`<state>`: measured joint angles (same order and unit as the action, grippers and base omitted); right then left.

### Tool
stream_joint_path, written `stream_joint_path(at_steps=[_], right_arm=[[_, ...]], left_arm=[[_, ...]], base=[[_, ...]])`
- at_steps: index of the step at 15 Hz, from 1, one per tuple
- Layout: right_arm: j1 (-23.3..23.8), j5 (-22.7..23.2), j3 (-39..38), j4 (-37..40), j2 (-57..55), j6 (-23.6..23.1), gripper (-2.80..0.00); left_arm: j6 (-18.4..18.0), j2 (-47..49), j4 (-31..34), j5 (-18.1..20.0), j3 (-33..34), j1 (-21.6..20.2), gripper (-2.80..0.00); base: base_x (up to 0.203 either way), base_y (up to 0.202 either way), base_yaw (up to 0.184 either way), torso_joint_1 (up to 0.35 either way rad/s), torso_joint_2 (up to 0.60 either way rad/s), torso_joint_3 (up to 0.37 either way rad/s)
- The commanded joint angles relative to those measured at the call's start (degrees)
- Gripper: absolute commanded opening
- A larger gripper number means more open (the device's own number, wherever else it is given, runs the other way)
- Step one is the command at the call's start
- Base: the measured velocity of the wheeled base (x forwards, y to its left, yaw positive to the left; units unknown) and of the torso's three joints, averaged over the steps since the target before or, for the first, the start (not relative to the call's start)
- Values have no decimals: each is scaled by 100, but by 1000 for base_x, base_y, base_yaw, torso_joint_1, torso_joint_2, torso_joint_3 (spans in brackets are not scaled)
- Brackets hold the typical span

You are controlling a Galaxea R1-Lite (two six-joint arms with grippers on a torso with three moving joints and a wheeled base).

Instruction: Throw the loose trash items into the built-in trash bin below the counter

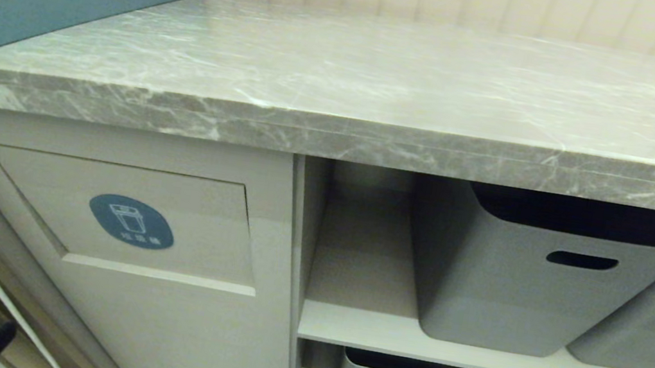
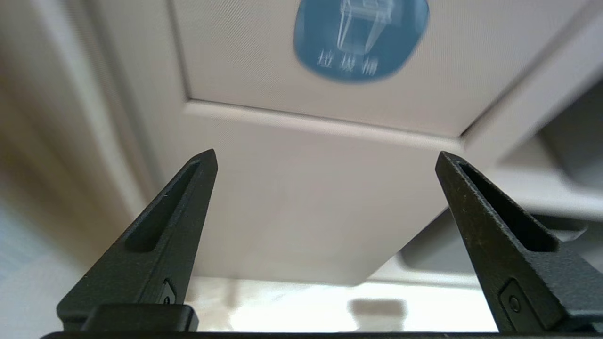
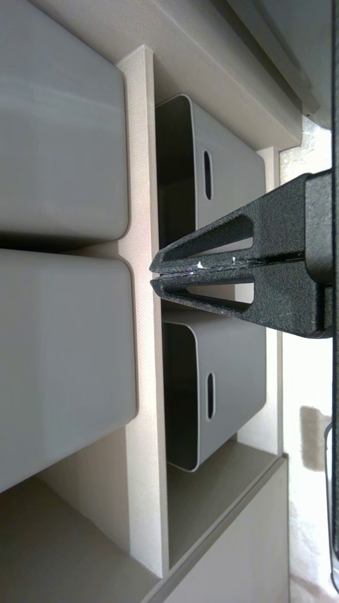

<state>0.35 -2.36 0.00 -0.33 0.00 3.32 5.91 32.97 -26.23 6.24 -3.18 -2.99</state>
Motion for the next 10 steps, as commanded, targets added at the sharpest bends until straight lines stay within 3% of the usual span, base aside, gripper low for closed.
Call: stream_joint_path(at_steps=[1,3,5,8,10], right_arm=[[0,-1,-9,-2,0,-2,-280],[0,-1,-9,-2,0,2,-280],[0,-1,-9,-2,0,2,-280],[0,-1,-9,-2,0,2,-280],[0,-1,-9,-2,0,2,-280]], left_arm=[[-180,-1481,664,-34,107,-97,0],[-511,-1741,1285,-171,272,-189,0],[-589,-1704,2172,-223,316,-102,0],[-460,-2019,2254,-275,318,198,0],[-455,-2812,2257,-281,319,257,0]], base=[[0,0,0,0,0,0],[0,0,0,0,0,0],[0,0,0,0,0,0],[0,0,0,0,0,0],[0,0,0,0,0,0]])
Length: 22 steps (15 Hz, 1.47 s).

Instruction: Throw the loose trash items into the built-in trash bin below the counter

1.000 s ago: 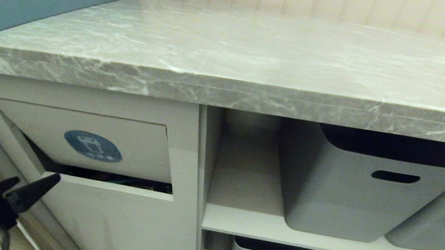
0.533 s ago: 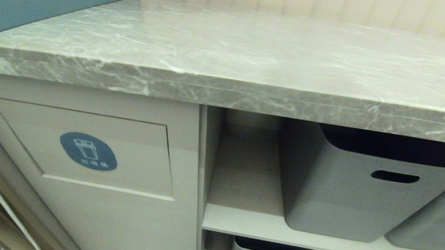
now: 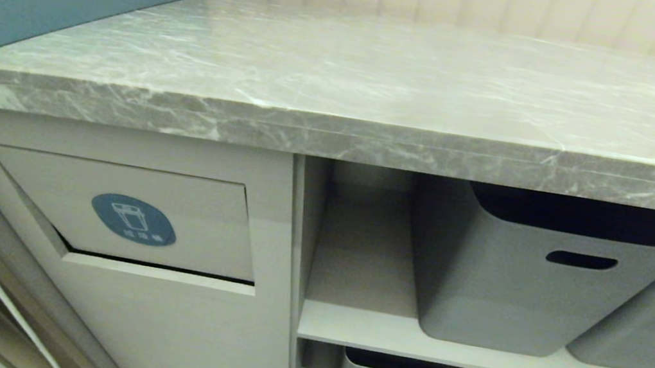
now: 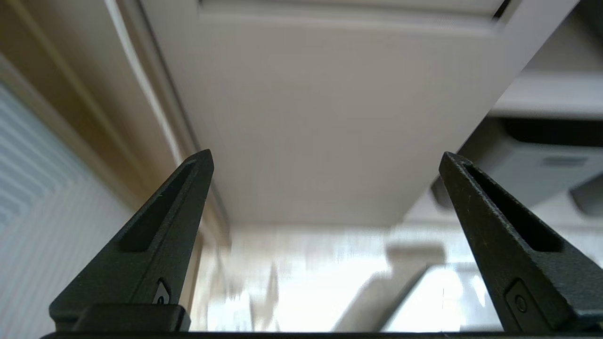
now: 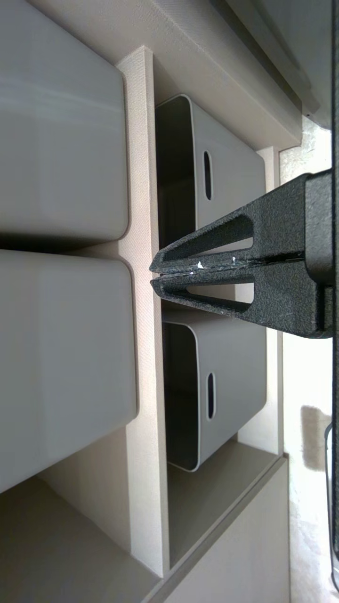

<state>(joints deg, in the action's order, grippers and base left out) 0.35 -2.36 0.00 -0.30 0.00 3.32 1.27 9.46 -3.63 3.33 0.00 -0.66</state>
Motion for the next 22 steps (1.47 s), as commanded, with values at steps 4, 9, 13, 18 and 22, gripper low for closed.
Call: stream_joint_path(at_steps=[4,9,13,18,22], right_arm=[[0,-1,-9,-5,0,2,-280],[0,-1,-9,-5,0,2,-280],[0,-1,-9,-5,0,2,-280],[0,-3,-9,-5,0,2,-280],[0,-1,-9,-5,0,-34,-280]], left_arm=[[-497,-931,-17,-400,14,57,0],[-399,-929,302,-52,9,66,0],[-373,-929,328,-87,9,66,0],[-308,-929,328,-212,9,66,0],[-294,-929,328,-236,9,66,0]], base=[[0,0,0,0,0,0],[0,0,0,0,0,0],[0,0,0,0,0,0],[0,0,0,0,0,0],[0,0,0,0,0,0]])
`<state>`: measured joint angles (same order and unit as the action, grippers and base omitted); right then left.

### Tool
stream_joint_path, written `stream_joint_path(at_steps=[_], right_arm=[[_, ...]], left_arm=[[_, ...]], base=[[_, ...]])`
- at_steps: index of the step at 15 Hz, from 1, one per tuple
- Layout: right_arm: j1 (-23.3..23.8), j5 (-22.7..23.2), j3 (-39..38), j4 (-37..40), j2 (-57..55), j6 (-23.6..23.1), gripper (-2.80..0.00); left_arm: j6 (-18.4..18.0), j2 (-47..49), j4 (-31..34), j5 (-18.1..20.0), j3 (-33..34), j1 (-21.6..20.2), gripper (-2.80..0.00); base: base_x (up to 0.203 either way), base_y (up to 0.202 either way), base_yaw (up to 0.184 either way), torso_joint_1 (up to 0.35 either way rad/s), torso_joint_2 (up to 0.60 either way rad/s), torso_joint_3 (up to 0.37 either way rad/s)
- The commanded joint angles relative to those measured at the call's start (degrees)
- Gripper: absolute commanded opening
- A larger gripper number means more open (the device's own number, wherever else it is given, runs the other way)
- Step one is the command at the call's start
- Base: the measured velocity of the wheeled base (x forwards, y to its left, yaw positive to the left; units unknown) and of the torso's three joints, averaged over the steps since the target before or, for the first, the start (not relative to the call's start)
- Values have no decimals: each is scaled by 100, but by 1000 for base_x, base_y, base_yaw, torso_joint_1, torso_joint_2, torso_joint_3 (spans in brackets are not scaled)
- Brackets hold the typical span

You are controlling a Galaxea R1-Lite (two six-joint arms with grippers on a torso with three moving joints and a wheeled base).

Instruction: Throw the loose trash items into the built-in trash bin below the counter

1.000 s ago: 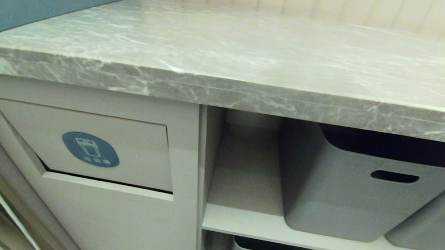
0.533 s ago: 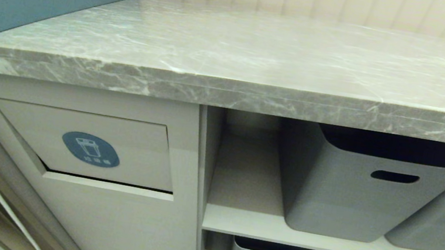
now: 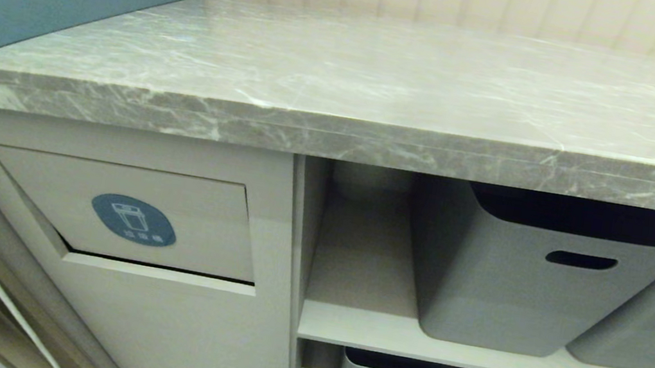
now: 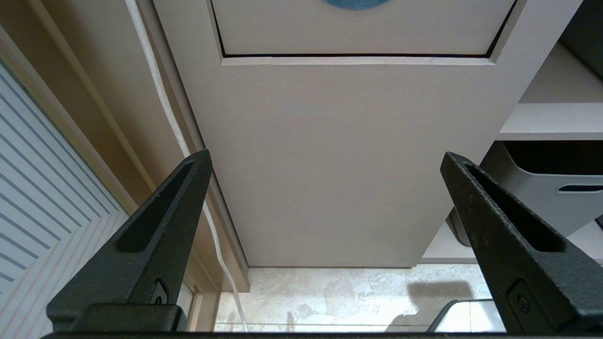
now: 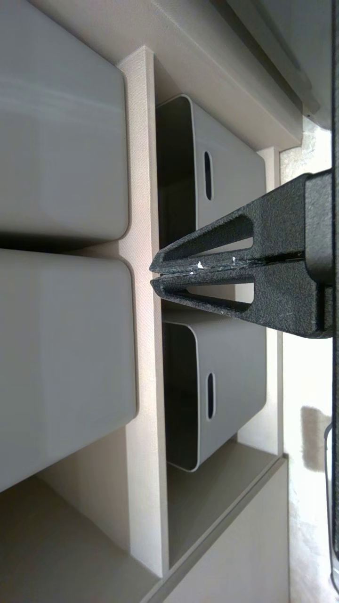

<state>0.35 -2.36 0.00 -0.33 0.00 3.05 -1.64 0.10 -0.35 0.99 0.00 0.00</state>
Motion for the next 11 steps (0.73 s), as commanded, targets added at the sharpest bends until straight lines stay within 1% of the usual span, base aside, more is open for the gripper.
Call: stream_joint_path(at_steps=[1,5,9,11], right_arm=[[0,-1,-9,-2,0,-6,-280],[0,-10,-9,-2,0,12,-280],[0,-1,-9,7,0,-57,-280],[0,-3,-9,15,0,-85,-280]], left_arm=[[-3,8,0,-2,9,0,0],[13,8,0,-2,9,0,0],[180,8,0,-28,9,0,0],[341,8,-9,-99,9,0,0]], base=[[0,0,0,0,0,0],[0,0,0,0,0,0],[0,0,0,0,0,0],[0,0,0,0,0,0]])
